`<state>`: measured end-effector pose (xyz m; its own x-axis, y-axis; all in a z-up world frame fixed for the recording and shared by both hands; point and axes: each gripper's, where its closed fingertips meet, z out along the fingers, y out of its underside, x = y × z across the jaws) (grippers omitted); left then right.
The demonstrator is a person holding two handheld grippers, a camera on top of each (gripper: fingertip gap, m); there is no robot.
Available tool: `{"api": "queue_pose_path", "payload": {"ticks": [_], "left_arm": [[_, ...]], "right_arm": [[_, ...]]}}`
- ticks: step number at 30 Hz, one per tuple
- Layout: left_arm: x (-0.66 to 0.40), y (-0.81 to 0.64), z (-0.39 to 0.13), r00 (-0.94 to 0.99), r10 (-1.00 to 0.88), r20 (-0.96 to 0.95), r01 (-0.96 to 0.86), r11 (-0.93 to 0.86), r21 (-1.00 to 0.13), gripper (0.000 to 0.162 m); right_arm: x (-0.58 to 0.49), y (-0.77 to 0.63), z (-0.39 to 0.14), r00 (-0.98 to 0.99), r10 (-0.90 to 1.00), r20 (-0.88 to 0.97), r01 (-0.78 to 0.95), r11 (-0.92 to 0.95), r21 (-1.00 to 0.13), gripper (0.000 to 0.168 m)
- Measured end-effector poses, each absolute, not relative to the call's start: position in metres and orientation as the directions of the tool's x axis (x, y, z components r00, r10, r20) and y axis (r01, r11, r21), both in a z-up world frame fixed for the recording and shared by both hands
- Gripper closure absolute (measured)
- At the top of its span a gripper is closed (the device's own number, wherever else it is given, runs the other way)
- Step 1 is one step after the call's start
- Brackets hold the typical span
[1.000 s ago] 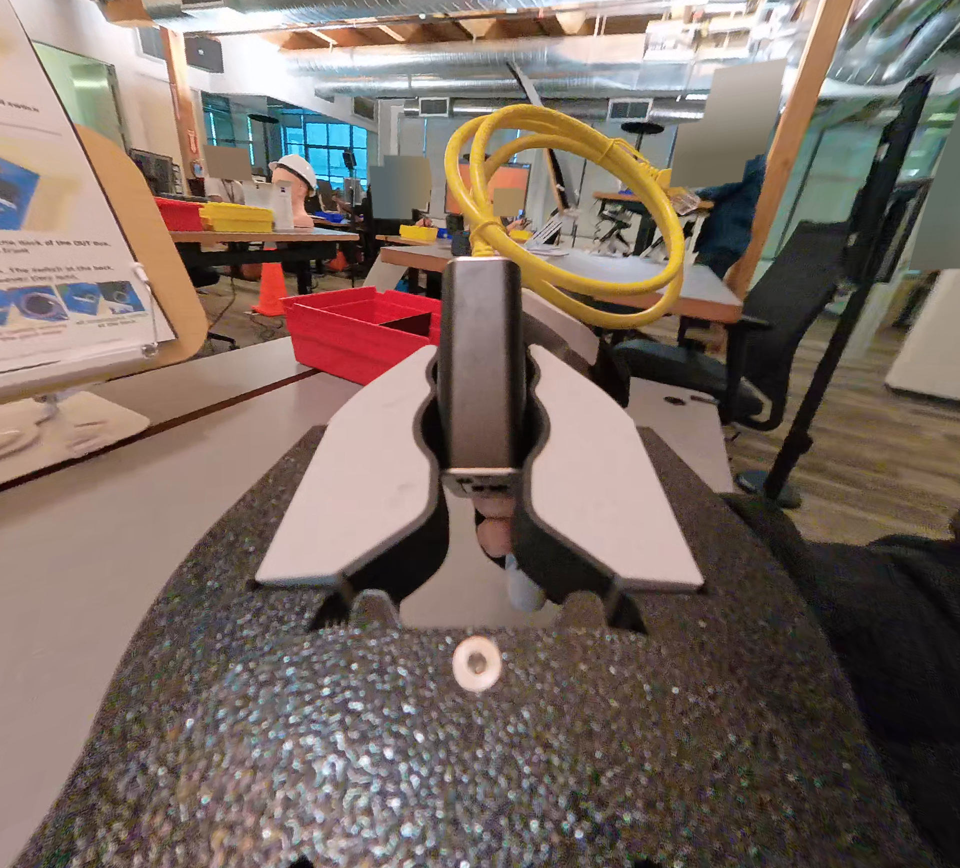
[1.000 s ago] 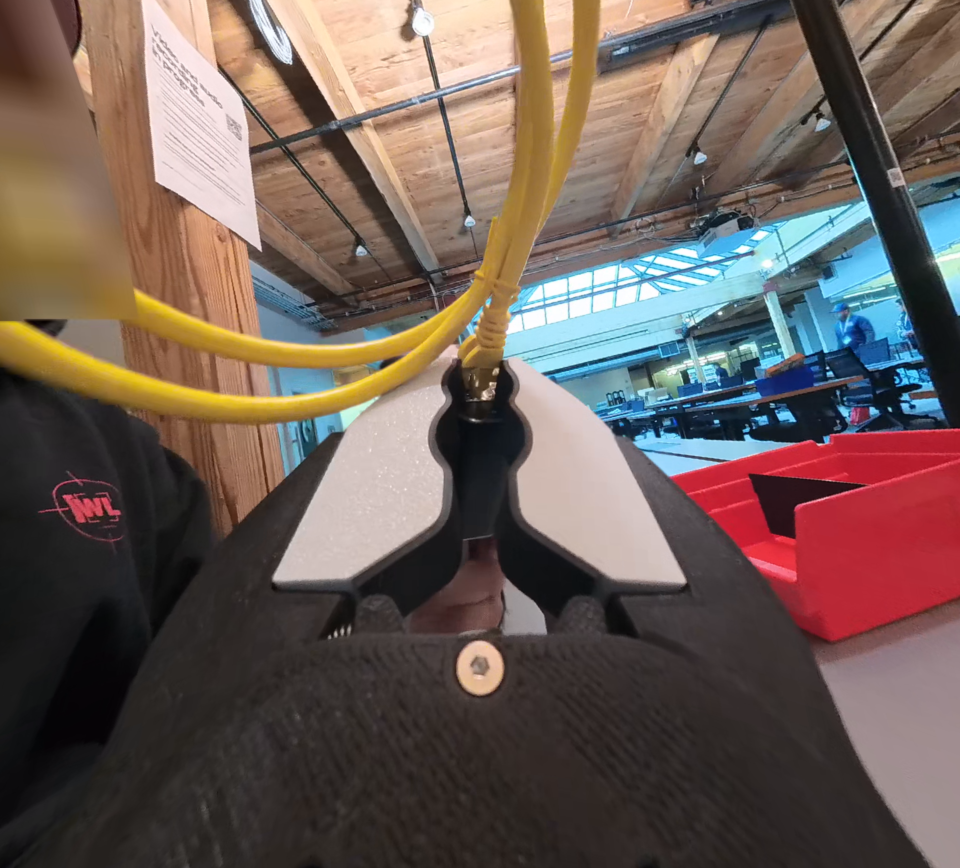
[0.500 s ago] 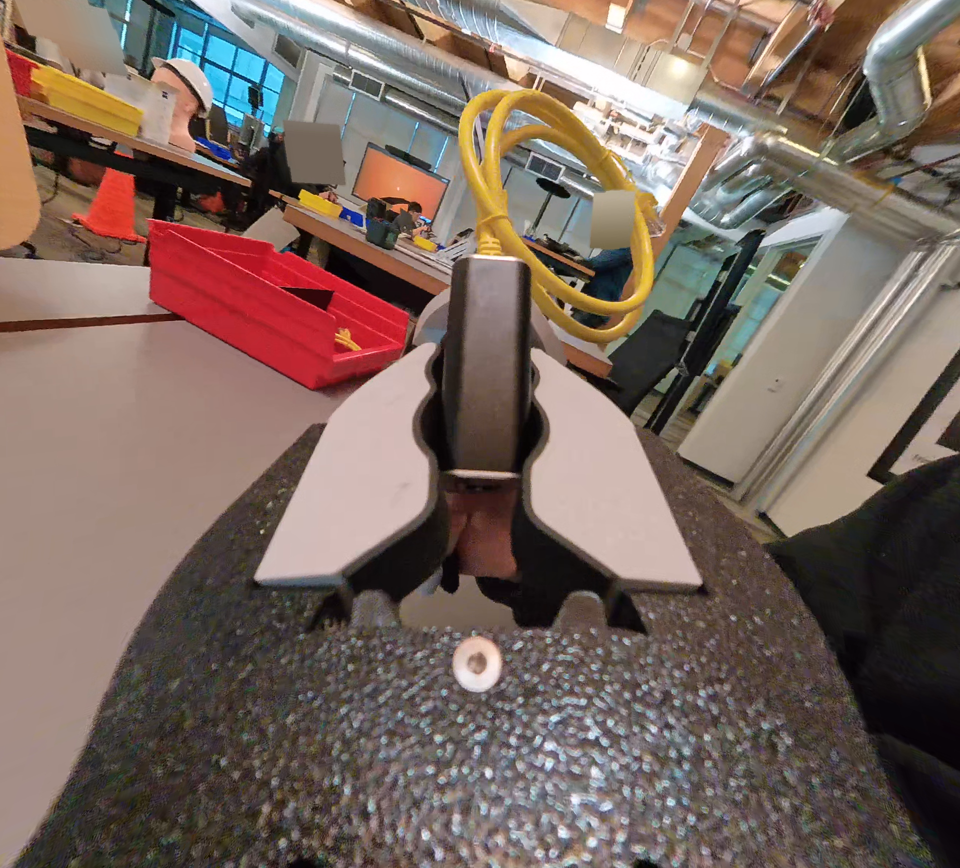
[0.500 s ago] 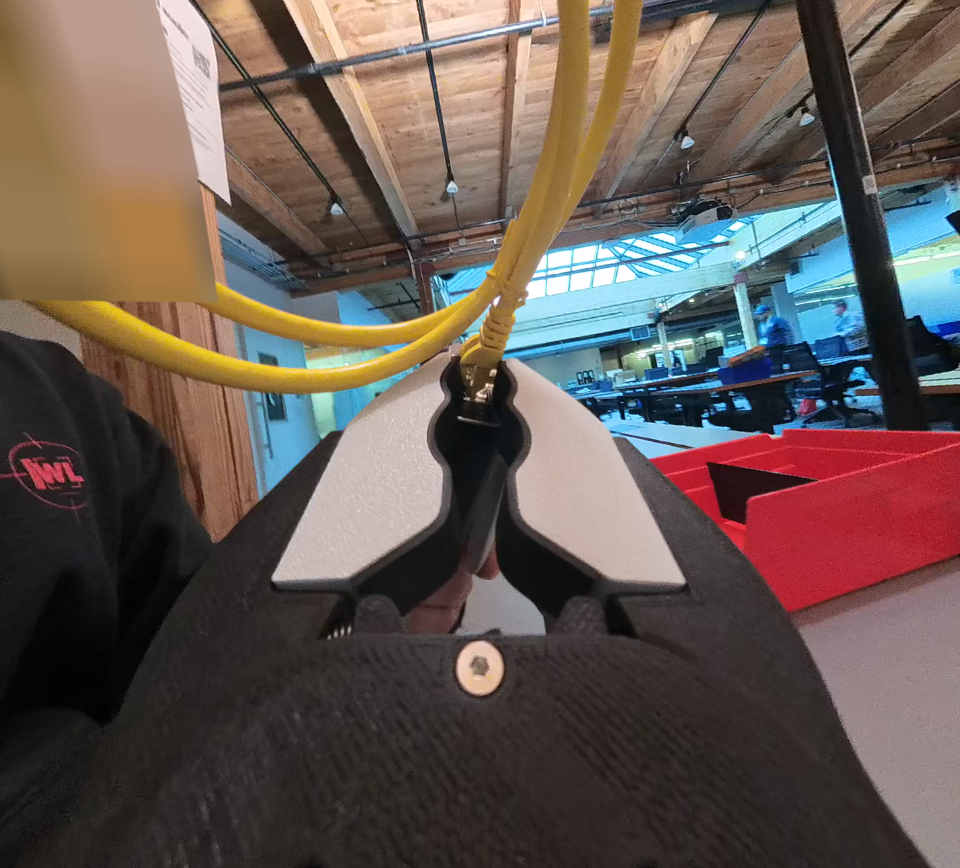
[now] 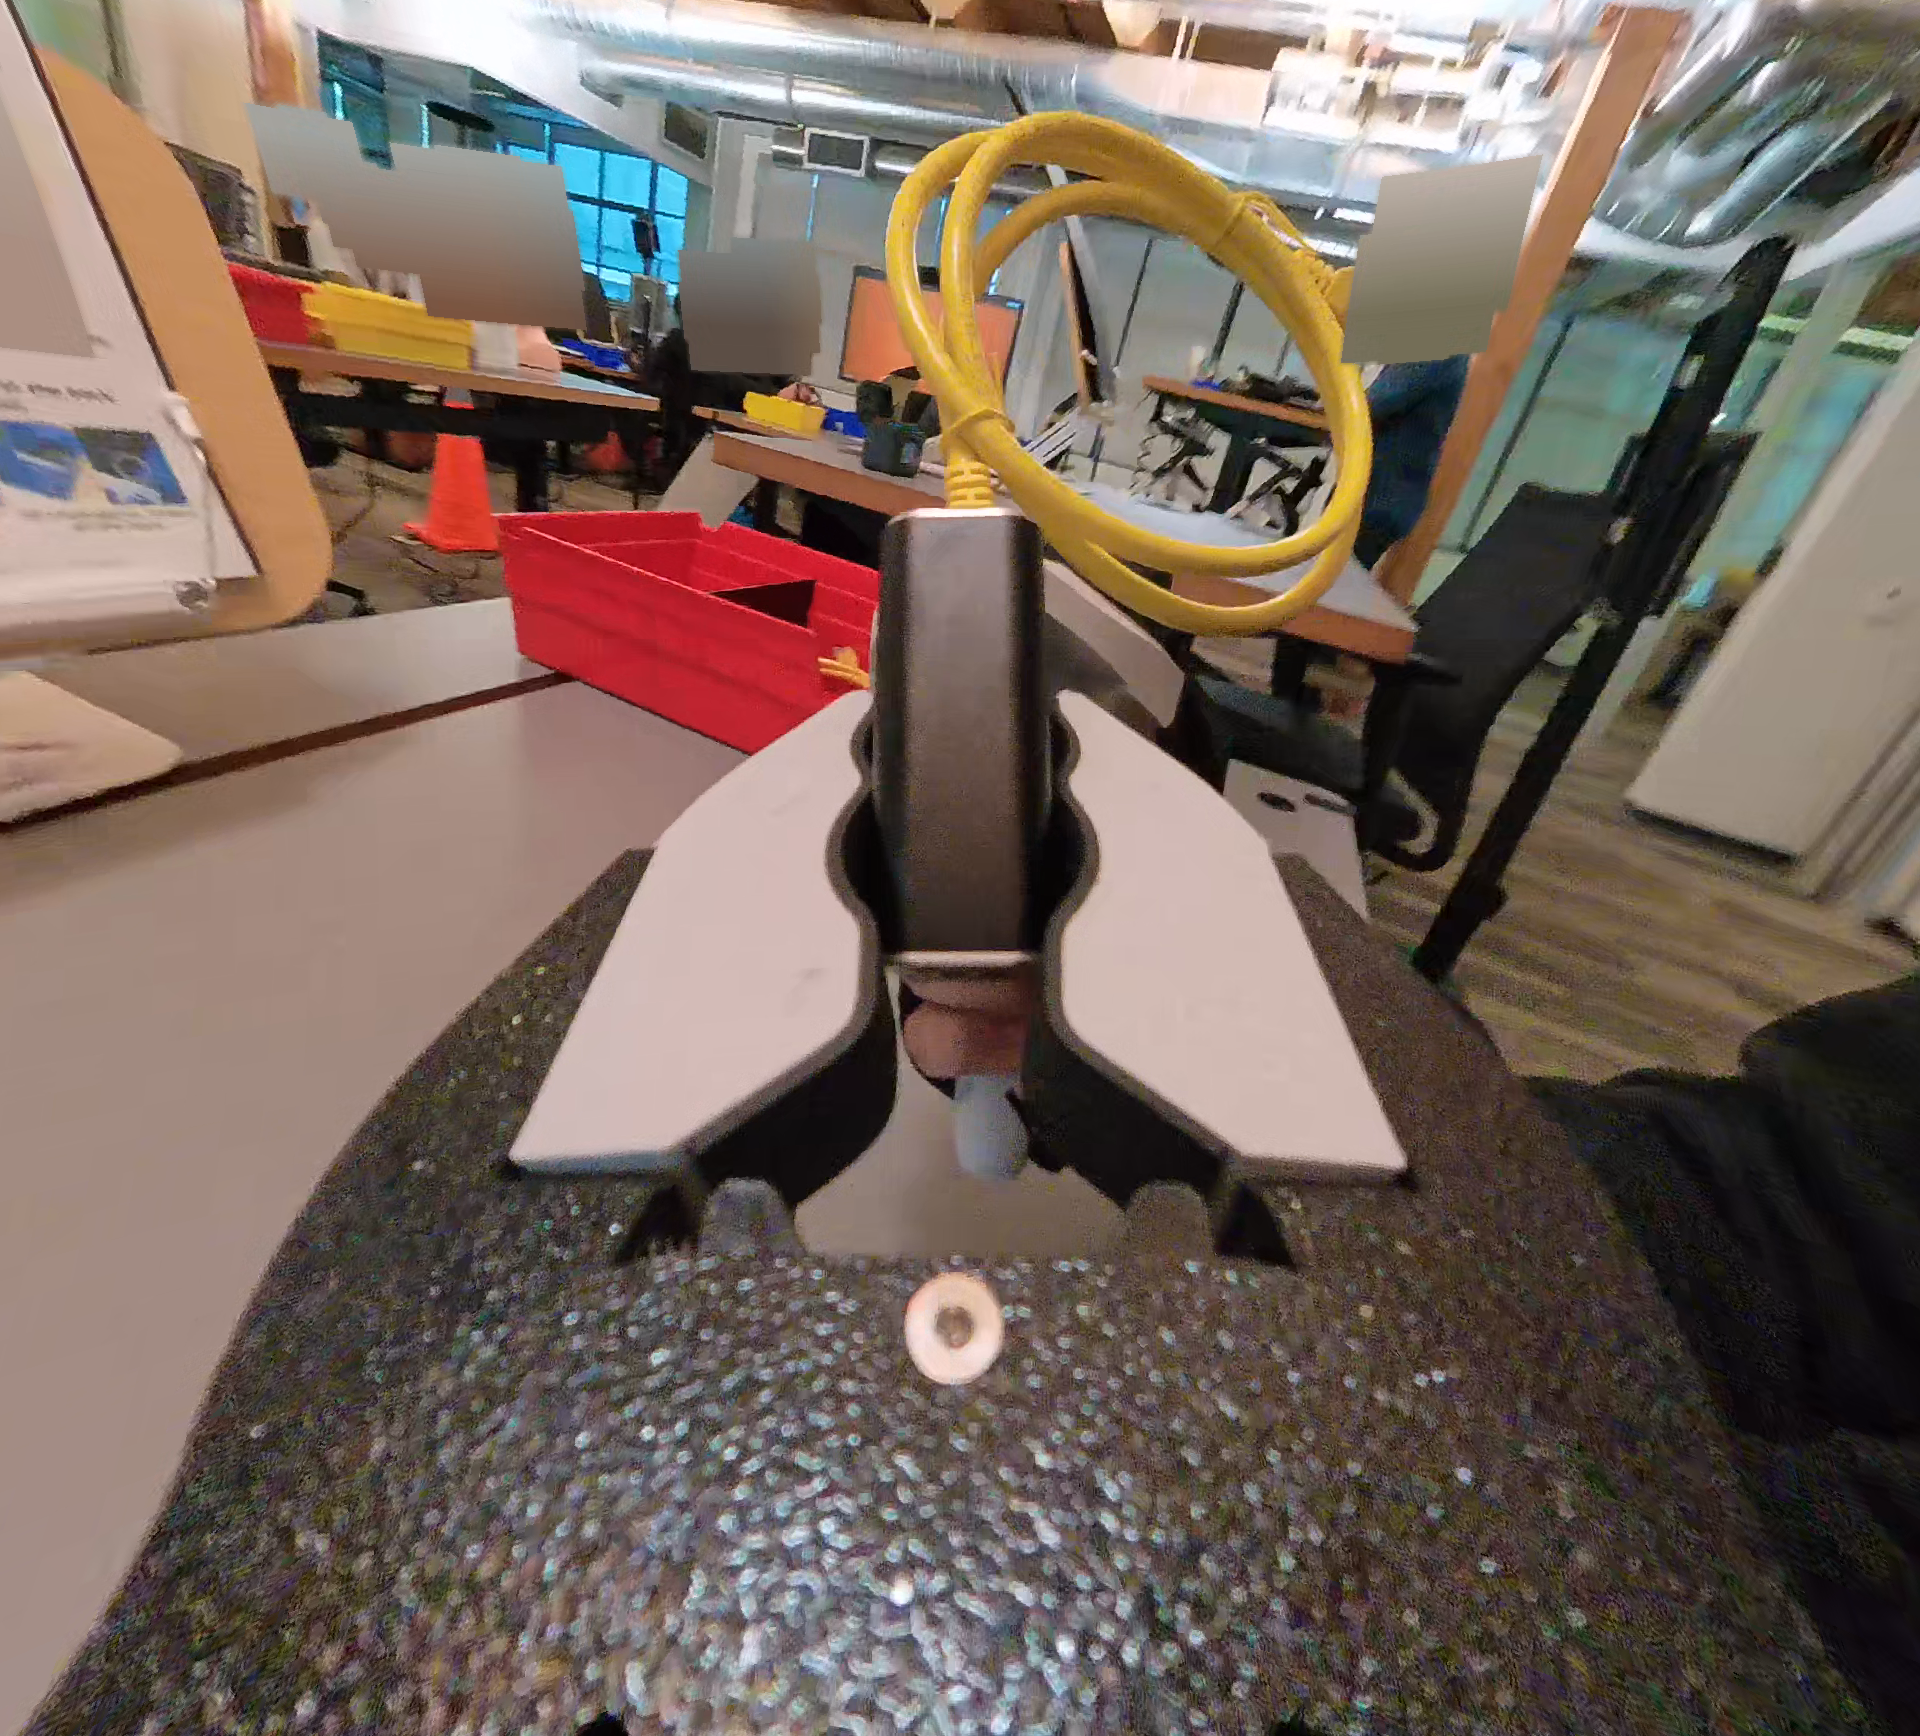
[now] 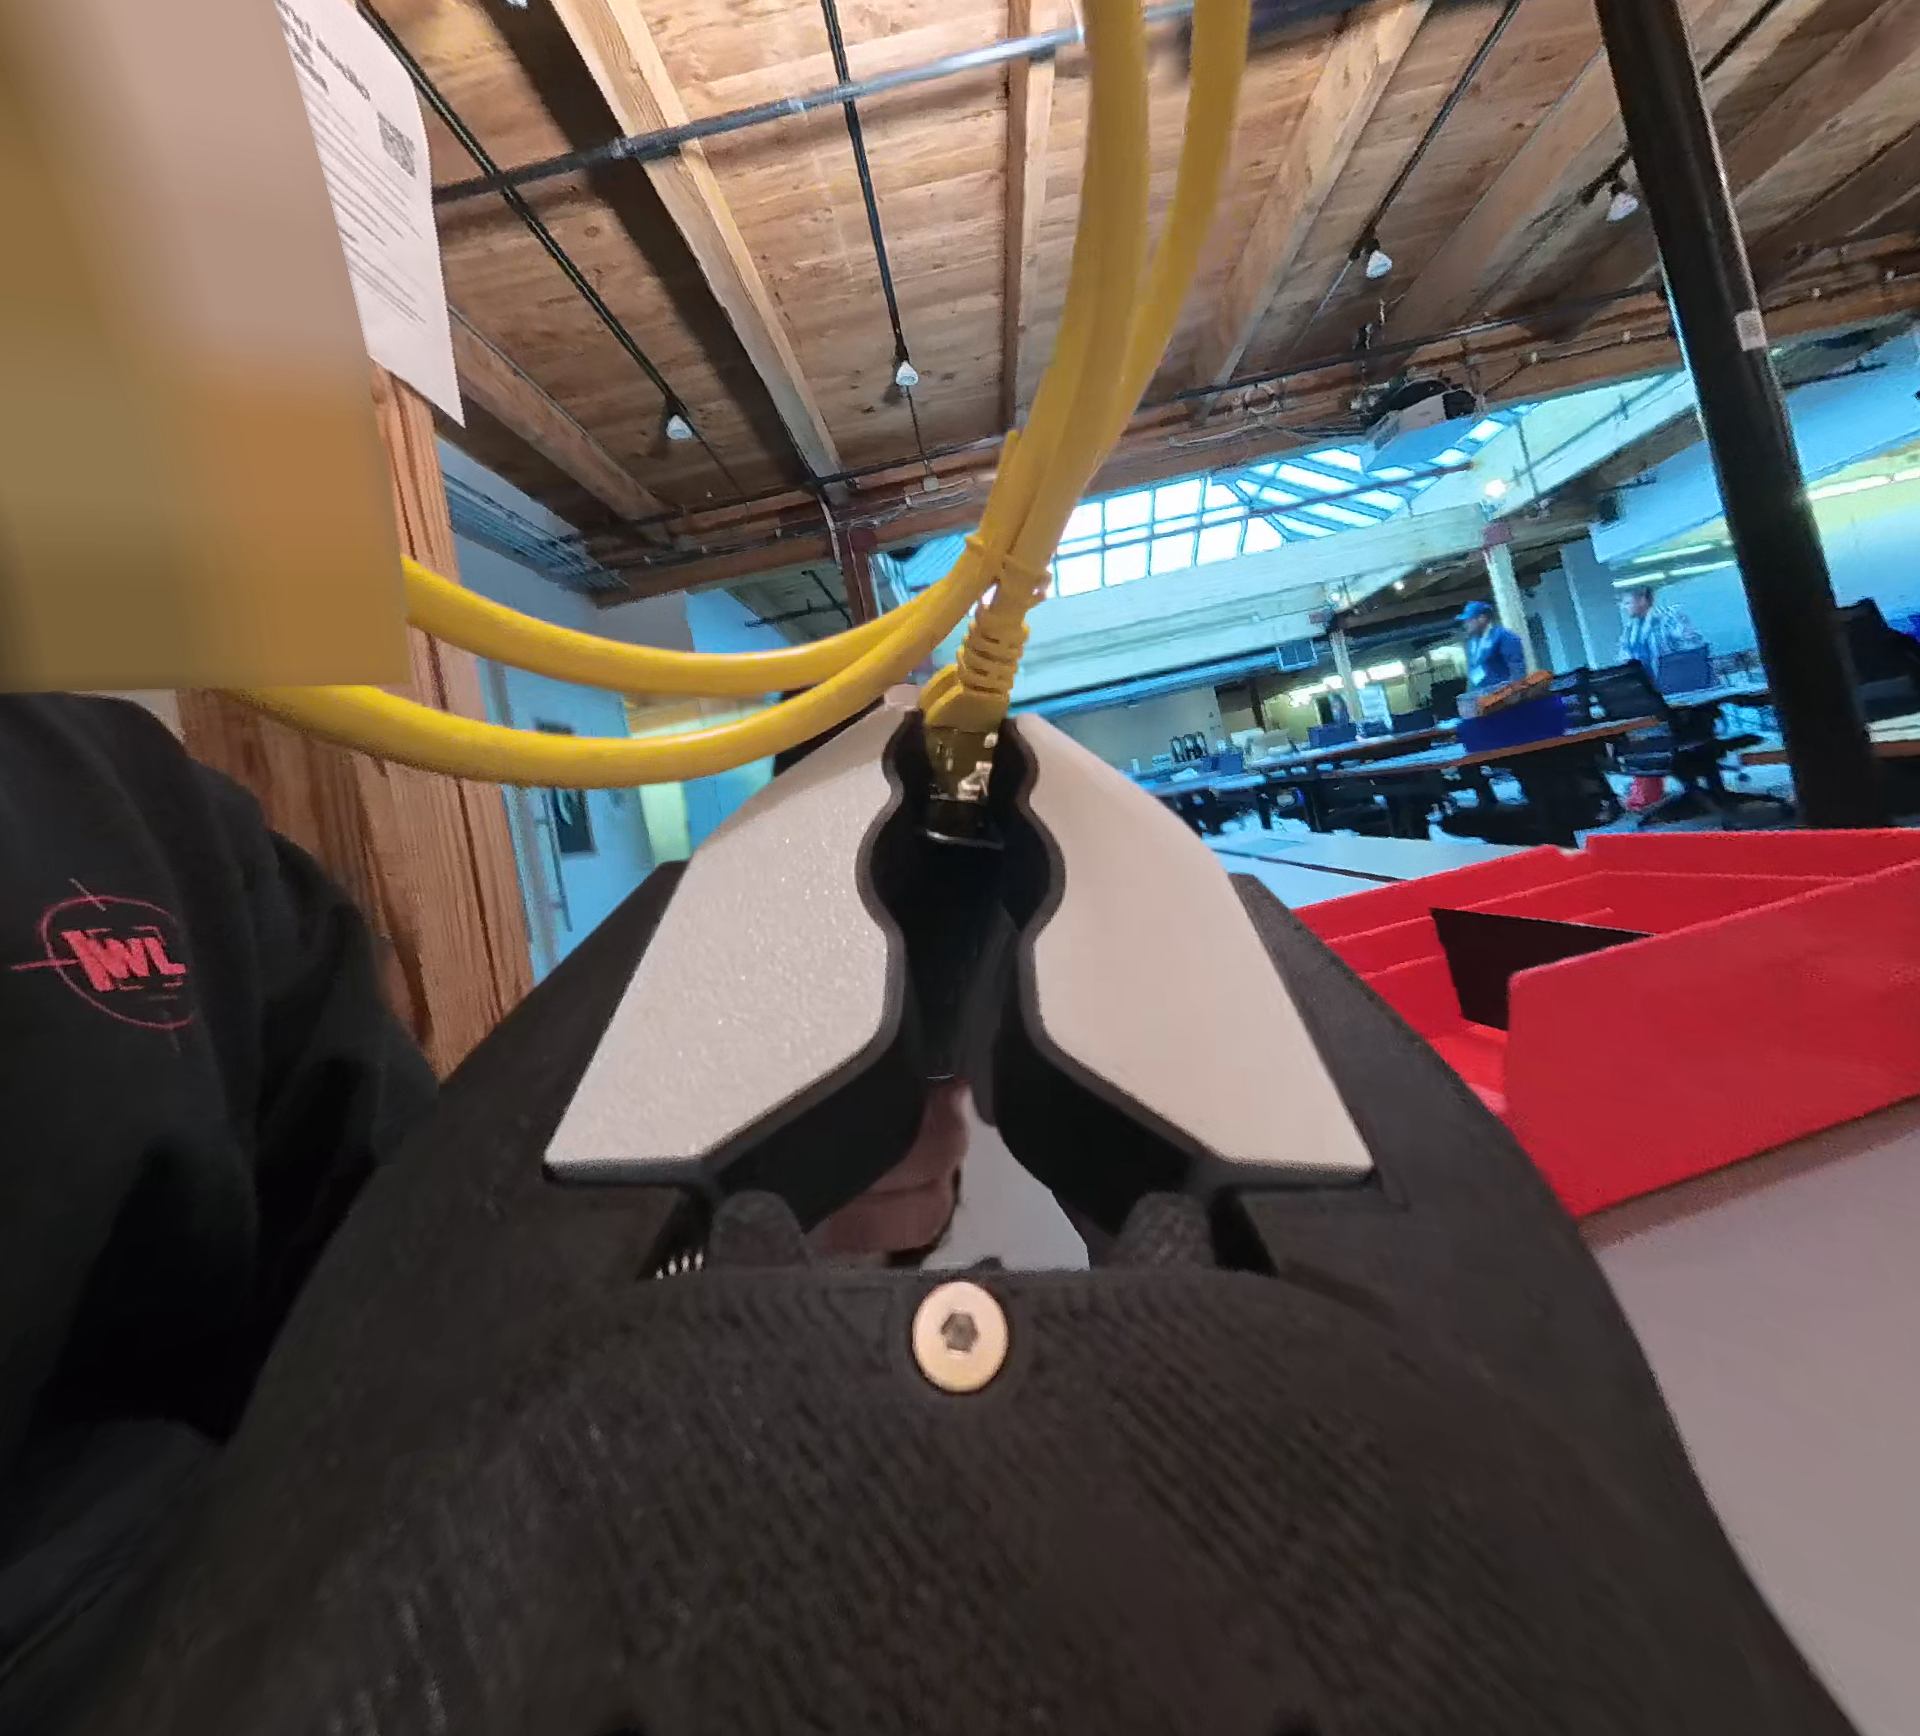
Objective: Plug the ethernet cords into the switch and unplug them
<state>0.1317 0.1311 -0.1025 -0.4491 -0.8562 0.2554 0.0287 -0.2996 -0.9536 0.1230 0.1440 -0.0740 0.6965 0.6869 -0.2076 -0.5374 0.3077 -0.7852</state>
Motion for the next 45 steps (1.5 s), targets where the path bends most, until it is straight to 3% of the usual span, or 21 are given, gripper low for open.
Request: {"api": "queue_pose_path", "payload": {"ticks": [6, 11, 15, 16, 18, 21, 22, 26, 31, 36, 41, 45], "left_arm": [[0.130, 0.140, -0.105, -0.376, -0.925, 0.051, 0.062, -0.080, -0.995, 0.136], [0.130, 0.136, -0.105, -0.510, -0.770, 0.383, -0.030, -0.429, -0.903, 0.136], [0.131, 0.139, -0.106, -0.365, -0.930, 0.044, 0.066, -0.073, -0.995, 0.135], [0.130, 0.140, -0.106, -0.360, -0.932, 0.028, 0.069, -0.056, -0.996, 0.135], [0.129, 0.139, -0.105, -0.415, -0.899, 0.140, 0.050, -0.176, -0.983, 0.136], [0.126, 0.134, -0.102, -0.560, -0.696, 0.450, -0.068, -0.502, -0.862, 0.136], [0.126, 0.133, -0.102, -0.572, -0.672, 0.470, -0.078, -0.526, -0.847, 0.136], [0.129, 0.135, -0.109, -0.453, -0.880, 0.146, 0.005, -0.166, -0.986, 0.136], [0.119, 0.133, -0.091, -0.516, -0.832, 0.205, 0.033, -0.258, -0.965, 0.136], [0.106, 0.140, -0.069, -0.528, -0.819, 0.226, 0.069, -0.306, -0.949, 0.135], [0.096, 0.141, -0.056, -0.541, -0.821, 0.182, 0.135, -0.298, -0.945, 0.135], [0.091, 0.136, -0.052, -0.567, -0.809, 0.153, 0.150, -0.284, -0.947, 0.135]], "right_arm": [[0.121, 0.147, -0.076, 0.646, 0.719, -0.257, -0.597, 0.267, -0.756, 0.154], [0.123, 0.151, -0.079, 0.688, 0.676, -0.265, -0.557, 0.257, -0.790, 0.154], [0.123, 0.146, -0.077, 0.653, 0.705, -0.277, -0.597, 0.254, -0.761, 0.155], [0.122, 0.147, -0.076, 0.654, 0.706, -0.273, -0.594, 0.255, -0.763, 0.154], [0.121, 0.150, -0.077, 0.667, 0.693, -0.274, -0.580, 0.251, -0.775, 0.155], [0.121, 0.151, -0.077, 0.694, 0.671, -0.261, -0.546, 0.254, -0.798, 0.155], [0.120, 0.150, -0.076, 0.703, 0.665, -0.253, -0.535, 0.259, -0.804, 0.155], [0.121, 0.145, -0.078, 0.698, 0.673, -0.244, -0.529, 0.256, -0.809, 0.155], [0.109, 0.142, -0.064, 0.640, 0.738, -0.214, -0.528, 0.221, -0.820, 0.154], [0.106, 0.140, -0.063, 0.713, 0.674, -0.193, -0.476, 0.262, -0.840, 0.152], [0.101, 0.138, -0.057, 0.706, 0.671, -0.226, -0.510, 0.261, -0.820, 0.137], [0.090, 0.135, -0.049, 0.684, 0.700, -0.202, -0.516, 0.269, -0.813, 0.141]]}}
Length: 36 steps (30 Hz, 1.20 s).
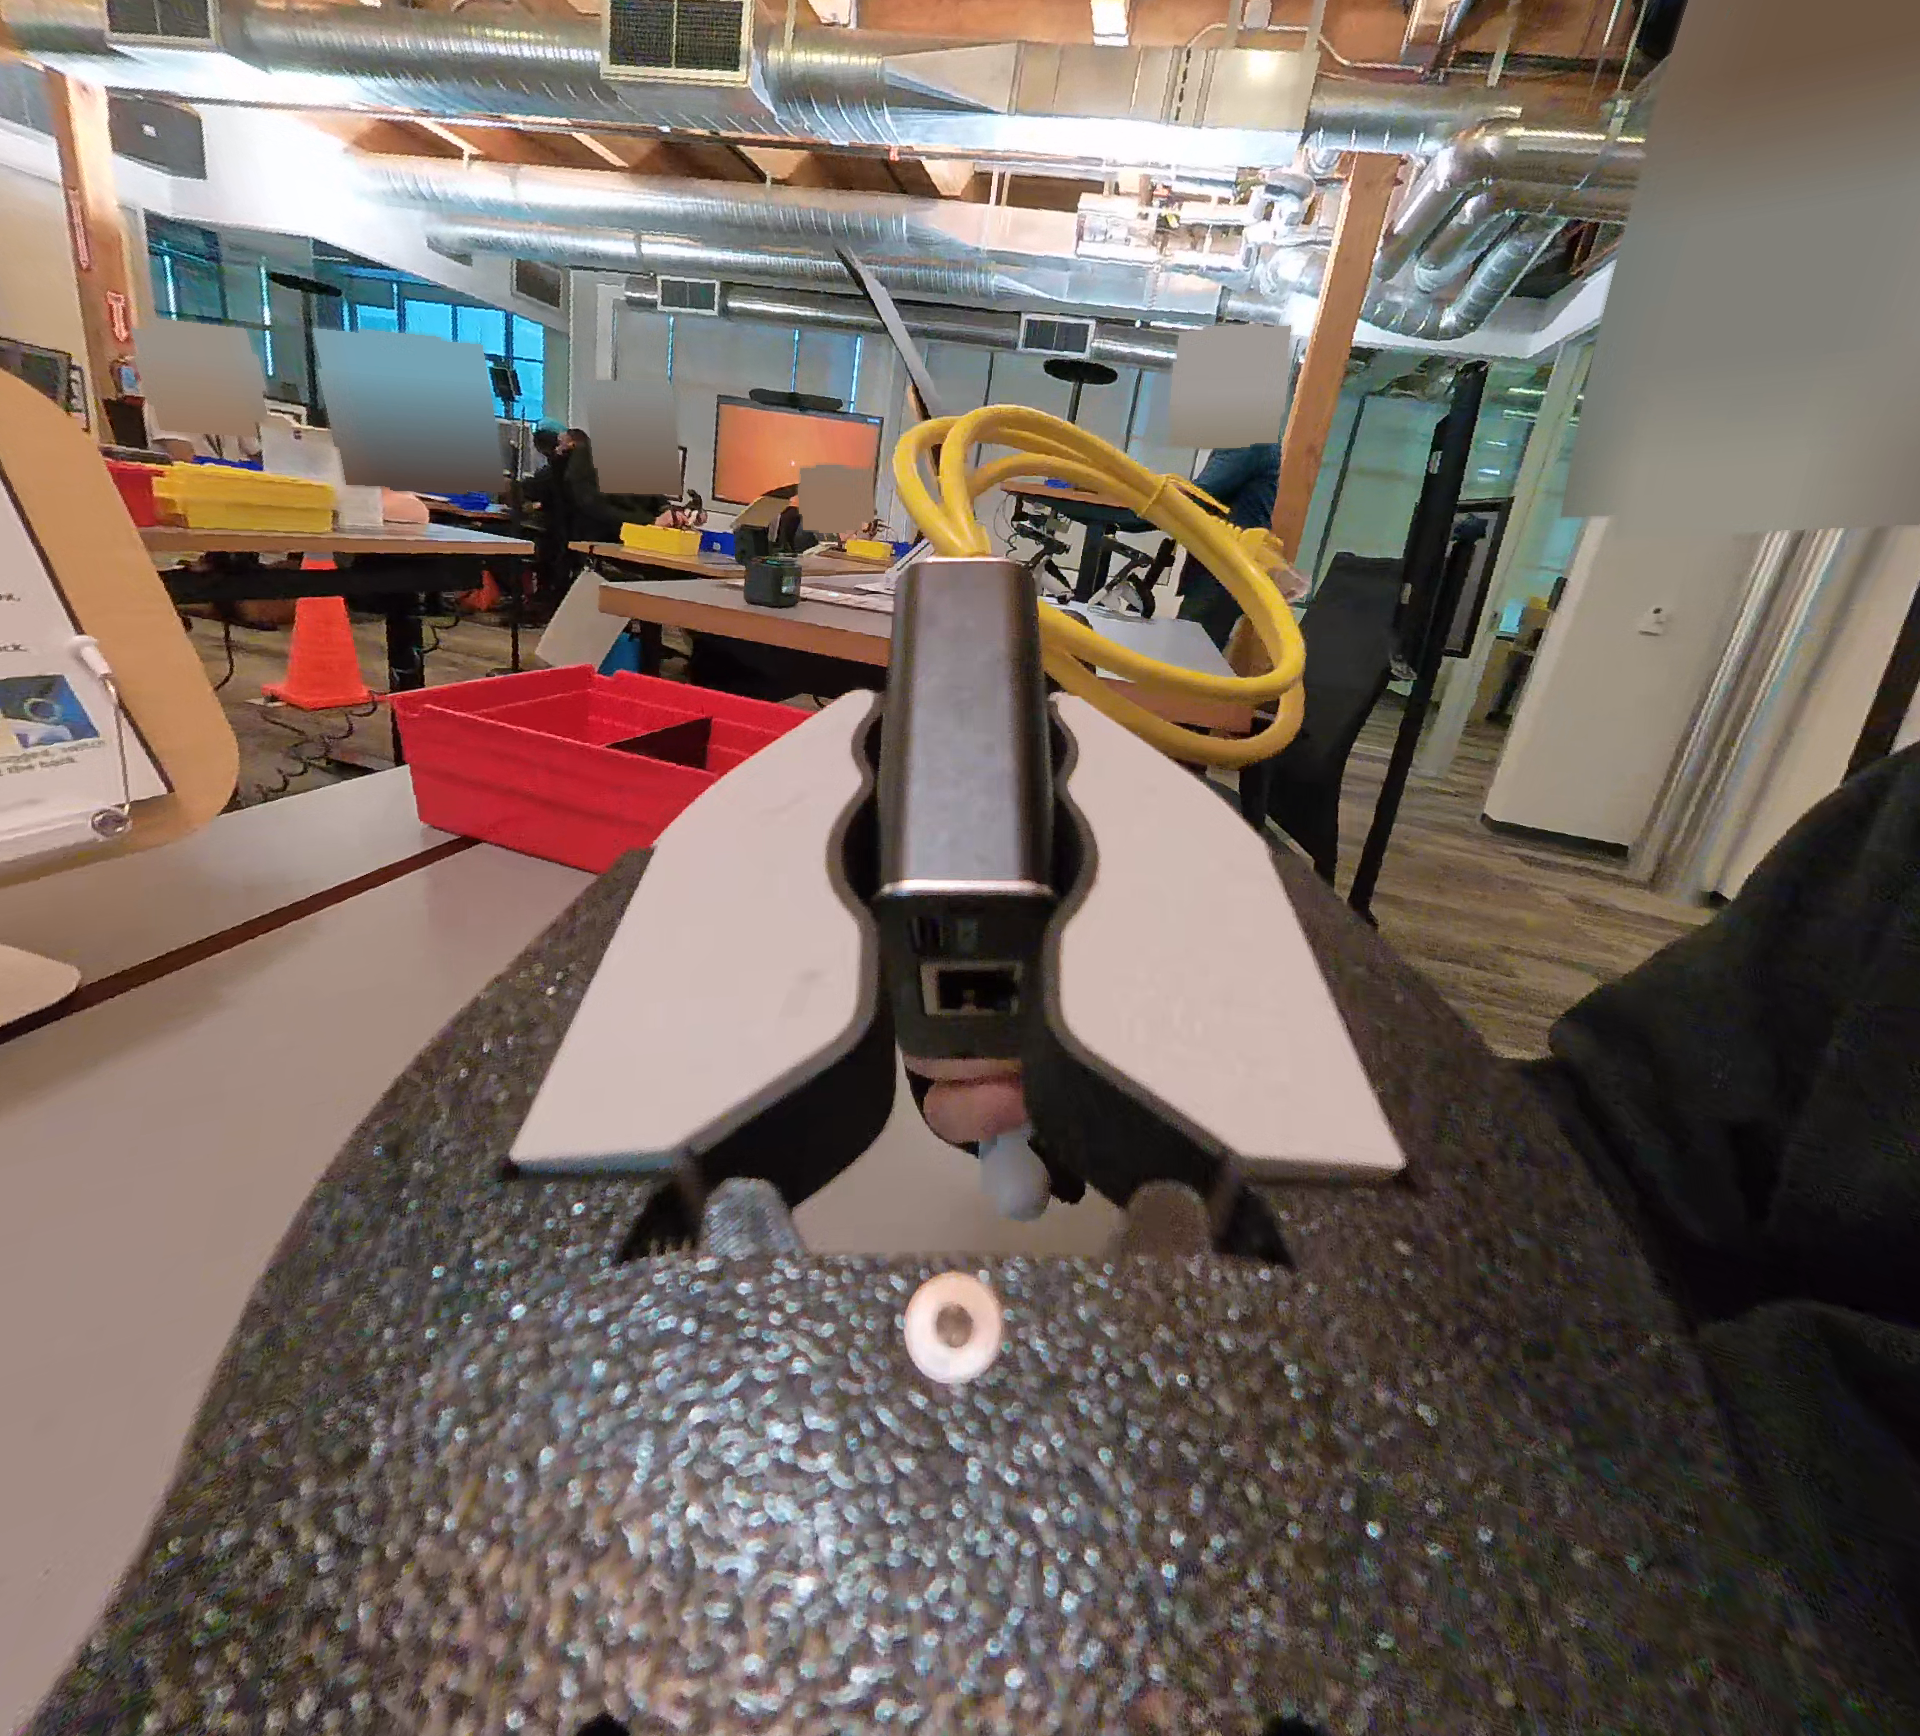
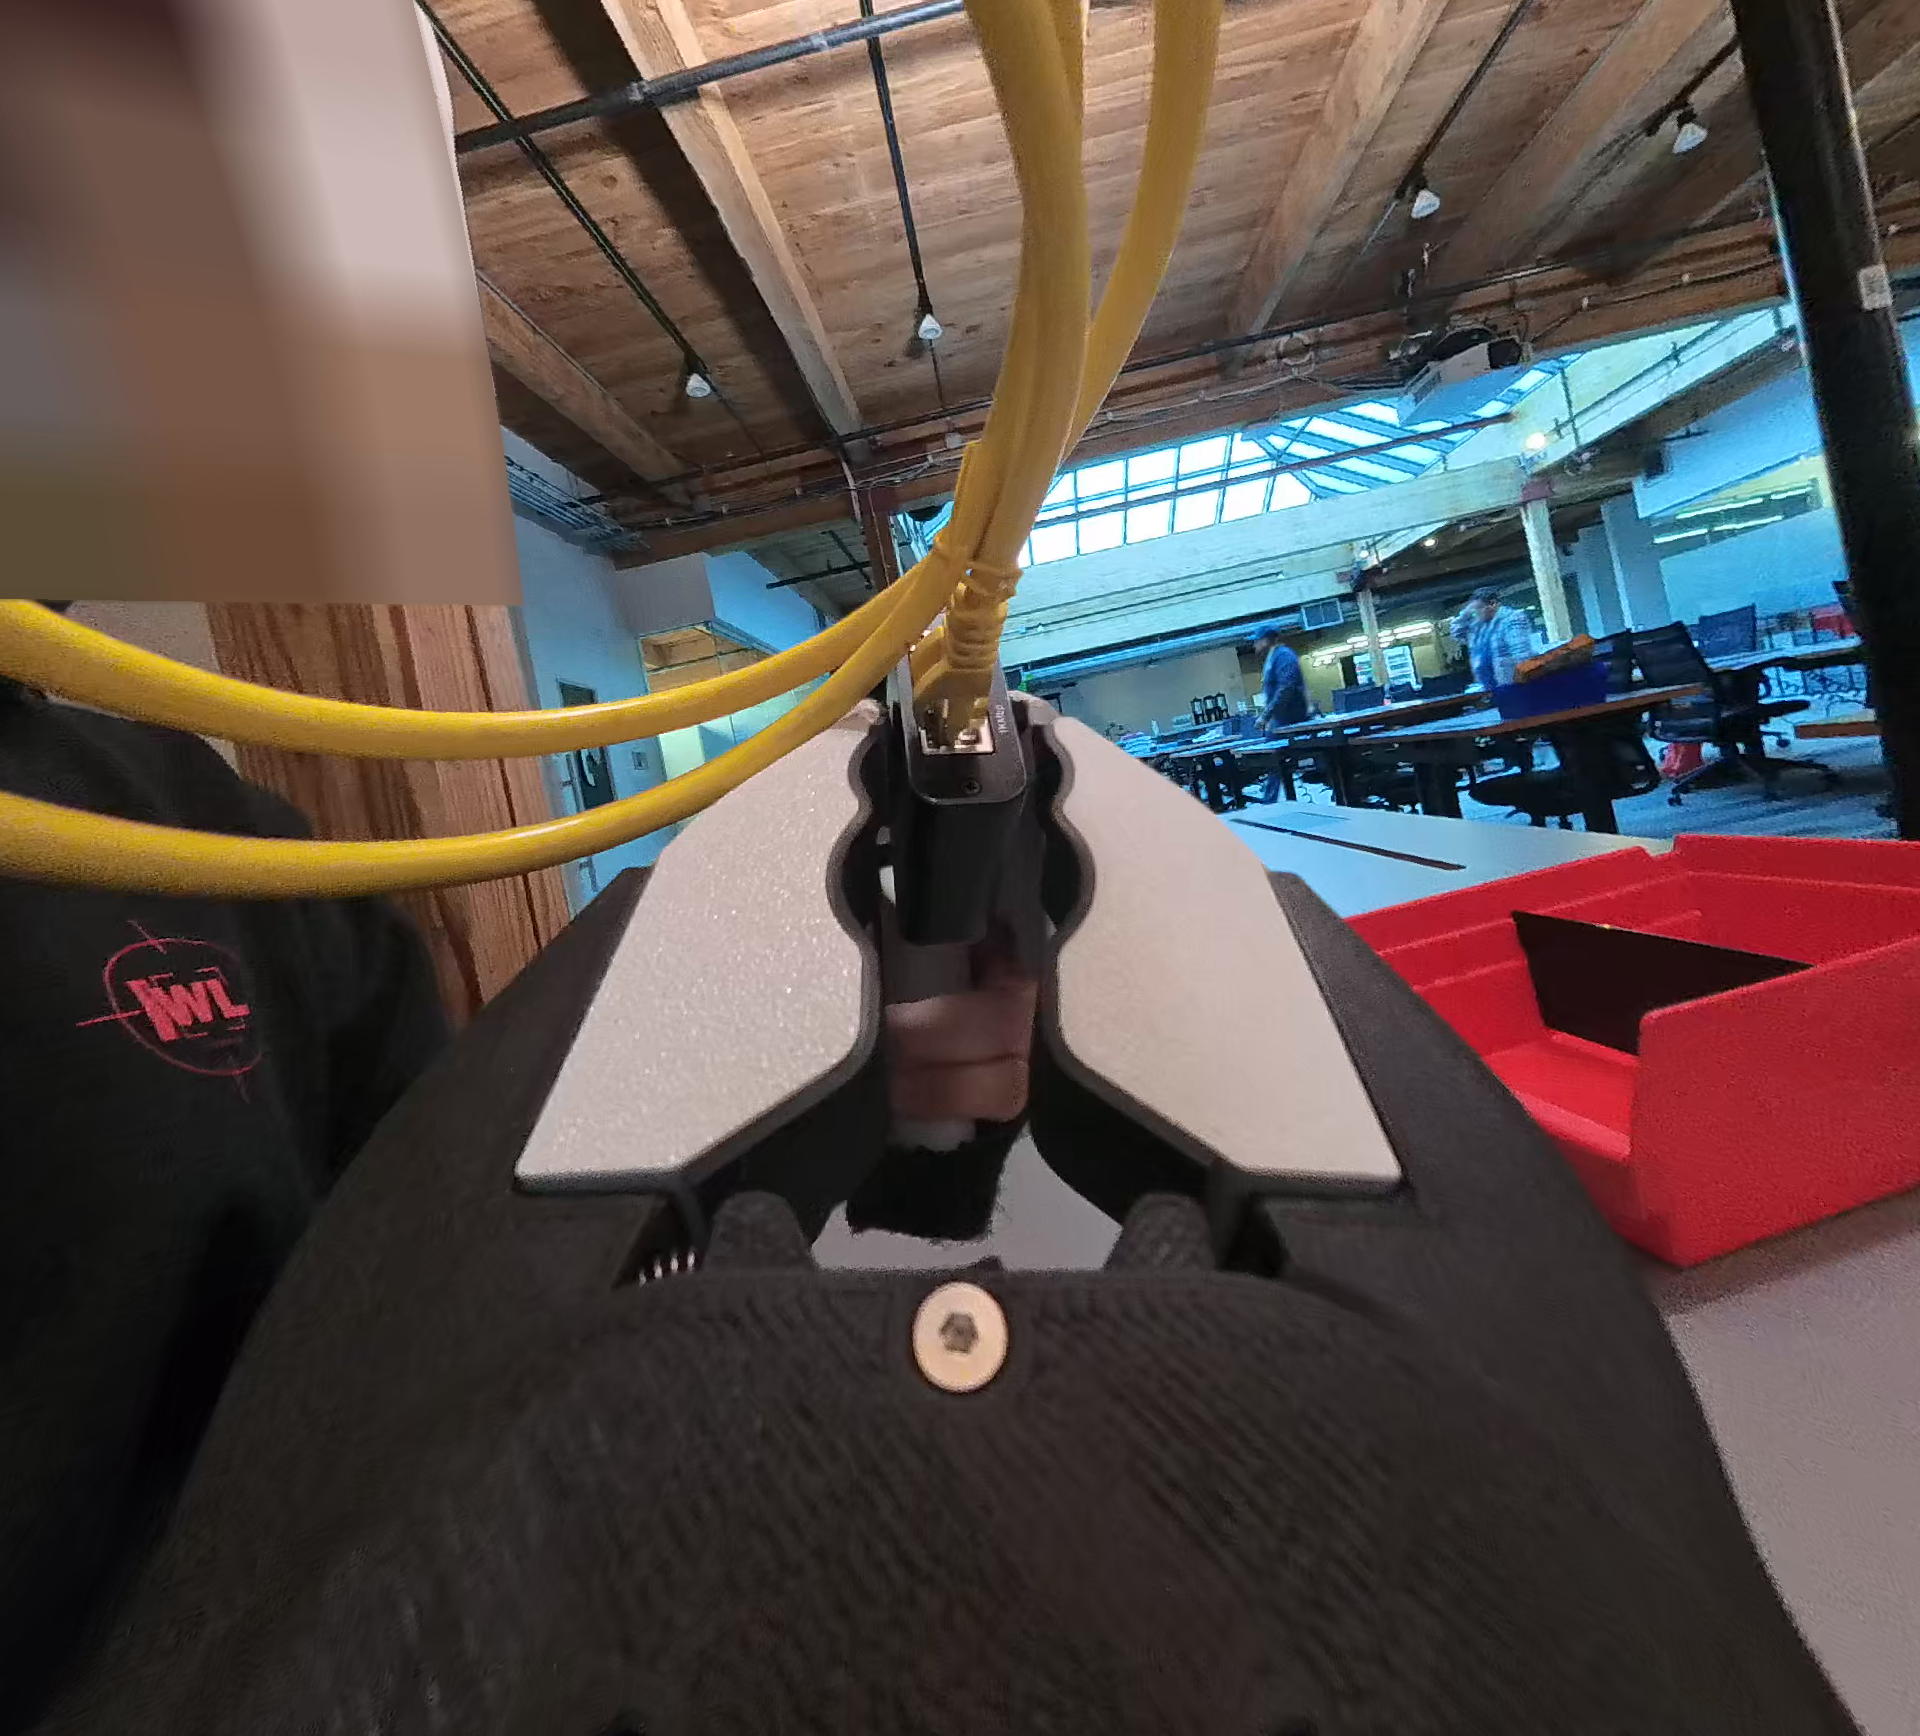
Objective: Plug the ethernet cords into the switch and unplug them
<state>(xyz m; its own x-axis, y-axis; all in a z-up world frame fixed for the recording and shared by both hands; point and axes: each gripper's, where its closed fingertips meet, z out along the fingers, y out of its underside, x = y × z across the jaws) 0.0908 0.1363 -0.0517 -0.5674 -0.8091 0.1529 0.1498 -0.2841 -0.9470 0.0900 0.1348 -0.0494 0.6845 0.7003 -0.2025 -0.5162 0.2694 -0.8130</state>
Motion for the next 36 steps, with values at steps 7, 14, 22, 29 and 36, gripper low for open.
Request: {"api": "queue_pose_path", "payload": {"ticks": [7, 14, 22, 29, 36], "left_arm": [[0.086, 0.133, -0.047, -0.573, -0.813, 0.106, 0.169, -0.244, -0.955, 0.135], [0.084, 0.131, -0.045, -0.566, -0.821, 0.076, 0.179, -0.213, -0.960, 0.135], [0.082, 0.128, -0.047, -0.567, -0.822, 0.044, 0.168, -0.168, -0.971, 0.135], [0.080, 0.119, -0.046, -0.588, -0.809, 0.014, 0.175, -0.145, -0.974, 0.135], [0.081, 0.116, -0.049, -0.571, -0.820, -0.038, 0.169, -0.073, -0.983, 0.135]], "right_arm": [[0.088, 0.130, -0.040, 0.724, 0.670, -0.162, -0.476, 0.316, -0.821, 0.150], [0.083, 0.128, -0.036, 0.724, 0.675, -0.142, -0.475, 0.338, -0.812, 0.154], [0.081, 0.127, -0.038, 0.739, 0.666, -0.101, -0.440, 0.363, -0.821, 0.152], [0.075, 0.119, -0.035, 0.728, 0.686, -0.026, -0.407, 0.401, -0.821, 0.154], [0.078, 0.113, -0.035, 0.733, 0.680, 0.005, -0.388, 0.424, -0.819, 0.152]]}}
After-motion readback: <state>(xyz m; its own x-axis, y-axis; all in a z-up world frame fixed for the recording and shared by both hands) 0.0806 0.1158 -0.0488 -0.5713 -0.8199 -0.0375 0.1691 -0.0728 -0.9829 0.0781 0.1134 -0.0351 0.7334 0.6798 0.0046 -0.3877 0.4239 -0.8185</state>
